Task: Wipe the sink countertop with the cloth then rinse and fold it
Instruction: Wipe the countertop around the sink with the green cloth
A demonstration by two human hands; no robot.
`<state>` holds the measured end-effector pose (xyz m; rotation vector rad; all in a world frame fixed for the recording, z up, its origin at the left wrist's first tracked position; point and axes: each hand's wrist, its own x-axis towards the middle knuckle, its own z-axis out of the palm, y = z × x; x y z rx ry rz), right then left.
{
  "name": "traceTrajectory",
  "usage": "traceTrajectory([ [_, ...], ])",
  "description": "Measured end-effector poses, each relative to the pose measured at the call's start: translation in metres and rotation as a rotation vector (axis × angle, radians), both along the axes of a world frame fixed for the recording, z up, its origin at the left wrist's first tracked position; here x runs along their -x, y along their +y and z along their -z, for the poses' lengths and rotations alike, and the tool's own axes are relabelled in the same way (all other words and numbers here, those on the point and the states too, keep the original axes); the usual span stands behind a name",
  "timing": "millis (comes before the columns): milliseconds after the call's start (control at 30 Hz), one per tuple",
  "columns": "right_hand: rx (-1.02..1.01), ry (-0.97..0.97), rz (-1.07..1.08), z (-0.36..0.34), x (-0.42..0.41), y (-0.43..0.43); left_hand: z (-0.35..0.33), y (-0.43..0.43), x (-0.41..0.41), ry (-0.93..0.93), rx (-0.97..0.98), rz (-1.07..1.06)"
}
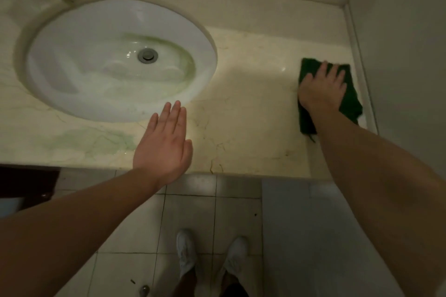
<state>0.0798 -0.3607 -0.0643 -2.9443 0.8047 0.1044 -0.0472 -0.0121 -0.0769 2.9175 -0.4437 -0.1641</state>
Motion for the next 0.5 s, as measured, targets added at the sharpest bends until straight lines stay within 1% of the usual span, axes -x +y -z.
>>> traceTrajectory([
  [67,0.010,-0.014,-0.146,-0.002,-0.028,0.051,0.000,0.000,0.000,0.000,-0.011,0.003],
  [133,0.009,-0.014,-0.377,-0.001,-0.022,0.115,0.000,0.001,0.000,0.005,-0.009,-0.004],
  [200,-0.024,-0.016,-0.643,0.002,0.027,0.164,-0.003,0.000,0.001,0.013,-0.016,0.003],
  [267,-0.095,0.025,-0.818,-0.001,0.093,0.171,-0.004,0.000,0.001,0.013,-0.028,0.000],
  [300,-0.108,0.043,-0.837,0.000,0.116,0.157,-0.005,0.001,0.002,0.019,-0.028,-0.005],
  [333,-0.100,0.054,-0.812,0.001,0.131,0.138,-0.005,0.000,0.002,0.023,-0.025,-0.008],
  [433,-0.062,0.042,-0.578,0.003,0.133,0.099,-0.007,0.000,0.000,0.038,-0.009,-0.010],
  [500,-0.065,0.038,-0.443,0.003,0.122,0.111,-0.006,0.002,0.001,0.049,-0.005,-0.005],
])
